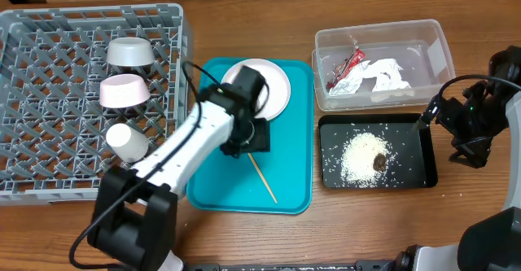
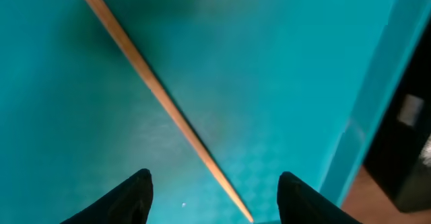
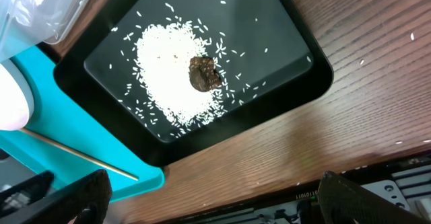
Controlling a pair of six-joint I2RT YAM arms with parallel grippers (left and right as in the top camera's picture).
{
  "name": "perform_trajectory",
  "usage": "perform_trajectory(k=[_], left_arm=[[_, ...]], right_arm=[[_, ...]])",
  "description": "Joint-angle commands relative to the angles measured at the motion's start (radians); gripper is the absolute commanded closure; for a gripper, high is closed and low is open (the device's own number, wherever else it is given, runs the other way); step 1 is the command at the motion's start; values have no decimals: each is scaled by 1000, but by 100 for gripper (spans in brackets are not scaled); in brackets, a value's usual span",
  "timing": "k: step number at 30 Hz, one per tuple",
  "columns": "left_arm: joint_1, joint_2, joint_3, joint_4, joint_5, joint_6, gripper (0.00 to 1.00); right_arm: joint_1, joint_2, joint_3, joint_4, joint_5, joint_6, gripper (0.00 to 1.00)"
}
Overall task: Sort waste into correct bins and load items into the dishwasher
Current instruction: 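Grasp the second wooden chopstick on the teal tray with the left gripper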
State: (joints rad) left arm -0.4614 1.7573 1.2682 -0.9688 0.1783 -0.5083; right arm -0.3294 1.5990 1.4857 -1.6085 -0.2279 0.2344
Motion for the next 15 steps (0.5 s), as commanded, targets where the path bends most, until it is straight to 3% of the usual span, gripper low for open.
perform_trajectory(k=[1, 5, 15], left_arm=[[-64, -1, -73, 58, -139, -121, 40], [-84, 14, -90, 67, -248, -121, 41], [-84, 156, -90, 89, -234, -120, 36]], right_arm=[[-3, -21, 8, 5, 6, -7, 0], [-3, -21, 8, 5, 5, -7, 0], [-3, -21, 8, 5, 2, -7, 0]])
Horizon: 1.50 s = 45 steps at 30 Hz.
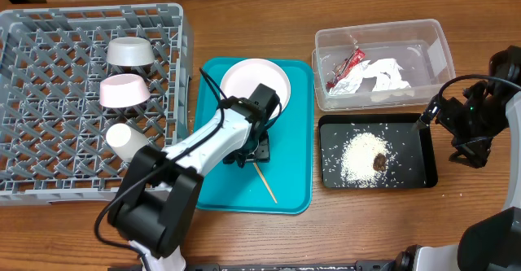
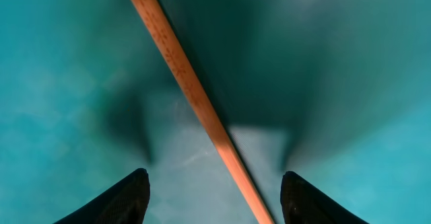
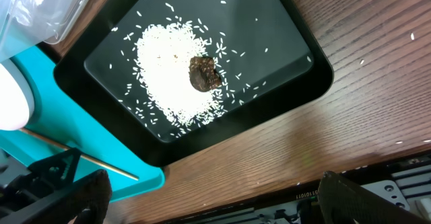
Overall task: Sort waste into correct bins and load items into the dishwasher
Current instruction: 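Grasp the second wooden chopstick on the teal tray with the left gripper, then drop the second chopstick into the dish rack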
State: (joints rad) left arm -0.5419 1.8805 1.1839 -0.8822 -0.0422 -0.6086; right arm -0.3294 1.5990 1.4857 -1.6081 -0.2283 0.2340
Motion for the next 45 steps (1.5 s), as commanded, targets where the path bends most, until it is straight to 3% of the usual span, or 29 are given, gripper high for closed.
perform_trajectory(k=[1, 9, 12, 20, 27, 35, 40, 45], left_arm=[[-4, 42, -5, 2, -13, -19, 36], [0, 50, -5, -11, -11, -19, 88], [0, 50, -5, -13, -9, -19, 95], [25, 38, 8, -71, -6, -24, 96], [104, -150, 106, -147, -52, 42, 96], [335, -295, 213, -156, -130, 347, 96], [489, -295, 213, -58, -129, 445, 96], [547, -285, 211, 33, -124, 478, 96]], right_arm=[[-3, -21, 8, 4, 3, -6, 0], [-3, -21, 8, 4, 3, -6, 0], [-3, -21, 8, 4, 3, -6, 0], [-3, -21, 8, 2, 2, -6, 0], [-3, -21, 8, 2, 3, -6, 0], [-3, -21, 8, 5, 3, -6, 0], [-3, -21, 8, 5, 3, -6, 0], [-3, -21, 8, 5, 3, -6, 0]])
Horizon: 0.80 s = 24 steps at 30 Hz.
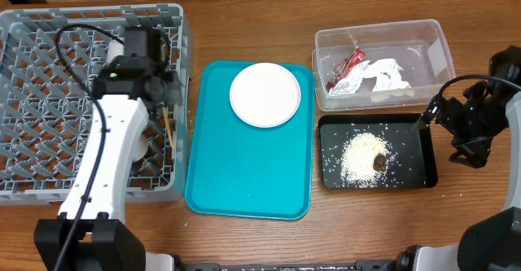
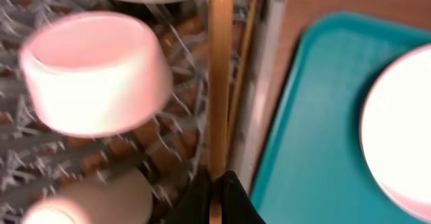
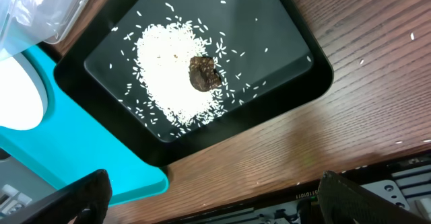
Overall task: Sort waste into correct bins and load items into the dishwasher
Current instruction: 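Drop the second chopstick into the dish rack, then grasp the edge of the white plate with the left gripper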
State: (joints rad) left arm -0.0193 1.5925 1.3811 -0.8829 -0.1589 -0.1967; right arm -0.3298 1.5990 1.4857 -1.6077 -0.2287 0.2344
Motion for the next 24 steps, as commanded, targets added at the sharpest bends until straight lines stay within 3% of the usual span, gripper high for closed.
perform_trajectory(k=[1, 2, 5, 8, 9, 14, 17, 24], left_arm=[[27, 8, 14, 47, -8, 71, 96], [27, 16, 14, 58, -8, 71, 95], [27, 52, 14, 69, -8, 71, 77], [27, 72, 14, 58, -5, 70, 50], [27, 72, 14, 57, -5, 71, 48], [11, 72, 14, 49, 192, 107, 40], [-40, 72, 14, 49, 321, 135, 41], [-252, 74, 11, 59, 331, 262, 41]], right_arm=[[-2, -21, 8, 4, 3, -7, 0], [-2, -21, 8, 4, 3, -7, 0], [-2, -21, 8, 4, 3, -7, 0], [-2, -21, 8, 4, 3, -7, 0], [-2, -21, 8, 4, 3, -7, 0], [-2, -21, 8, 5, 3, -7, 0], [-2, -21, 8, 4, 3, -7, 0], [-2, -21, 8, 5, 3, -7, 0]])
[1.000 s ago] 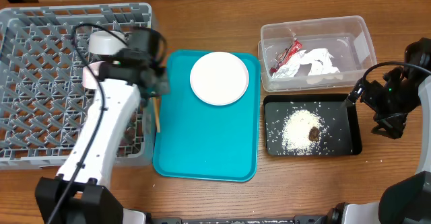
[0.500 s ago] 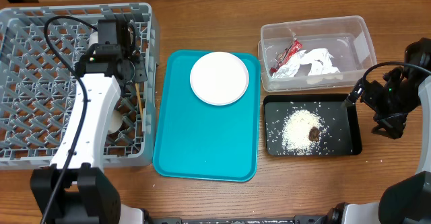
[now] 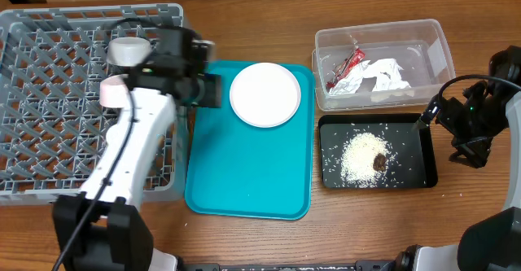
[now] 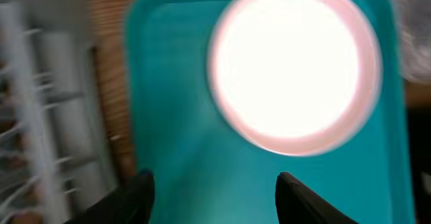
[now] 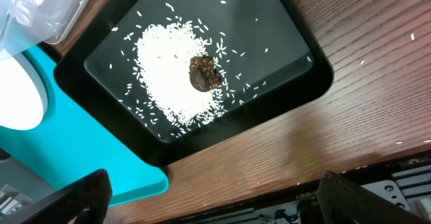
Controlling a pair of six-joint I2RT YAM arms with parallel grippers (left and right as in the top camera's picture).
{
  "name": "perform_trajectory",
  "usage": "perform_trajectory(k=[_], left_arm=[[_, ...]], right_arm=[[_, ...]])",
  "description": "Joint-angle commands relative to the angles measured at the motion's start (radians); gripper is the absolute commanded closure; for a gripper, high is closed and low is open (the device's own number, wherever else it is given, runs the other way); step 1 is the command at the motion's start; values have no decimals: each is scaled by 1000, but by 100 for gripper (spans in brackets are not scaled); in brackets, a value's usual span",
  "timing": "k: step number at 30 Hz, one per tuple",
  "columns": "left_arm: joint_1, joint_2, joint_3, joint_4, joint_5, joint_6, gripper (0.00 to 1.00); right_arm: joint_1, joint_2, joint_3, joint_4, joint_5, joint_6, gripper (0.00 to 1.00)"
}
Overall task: Sort waste into correct bins and load items into the dishwasher
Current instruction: 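Grasp the edge of the white plate with the left gripper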
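My left gripper (image 3: 208,90) hangs open and empty over the left edge of the teal tray (image 3: 244,173). In the left wrist view its fingertips (image 4: 140,187) frame bare tray, with the white plate (image 4: 293,66) ahead. The plate (image 3: 264,94) lies at the tray's far end. The grey dish rack (image 3: 49,100) holds a white bowl (image 3: 130,51) and a pink bowl (image 3: 118,90). No chopstick shows in any view. My right gripper (image 5: 214,178) stands open and empty near the table's front edge, beside the black tray (image 5: 296,42).
The black tray (image 3: 411,141) carries a heap of rice (image 3: 362,153) and a brown lump (image 3: 380,162). Behind it a clear bin (image 3: 431,43) holds crumpled wrappers (image 3: 366,74). My left arm lies across the rack's right side.
My left gripper was shut on the chopstick over the rack's right side. Now it is open and empty over the tray's left edge. The chopstick is out of sight. The right arm is unchanged.
First my left gripper was open above the chopstick lying on the teal tray. Then it was low and astride it. Later it was shut on the chopstick over the rack beside the bowls. Now it is open over the tray without it.
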State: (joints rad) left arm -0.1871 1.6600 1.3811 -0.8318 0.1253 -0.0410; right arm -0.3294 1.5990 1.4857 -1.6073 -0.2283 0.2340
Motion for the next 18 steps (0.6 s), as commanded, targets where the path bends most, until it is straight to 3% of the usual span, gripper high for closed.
perform_trajectory(k=[1, 8, 12, 18], left_arm=[[-128, 9, 10, 19, 47, 146, 40], [-305, 135, 9, 95, 47, 292, 36], [-334, 233, 9, 114, 48, 300, 32], [-342, 344, 9, 88, 21, 299, 37]], right_arm=[[-3, -21, 8, 4, 3, -6, 0], [-3, -21, 8, 4, 3, -6, 0], [-3, -21, 8, 4, 3, -6, 0], [-3, -21, 8, 4, 3, -6, 0]])
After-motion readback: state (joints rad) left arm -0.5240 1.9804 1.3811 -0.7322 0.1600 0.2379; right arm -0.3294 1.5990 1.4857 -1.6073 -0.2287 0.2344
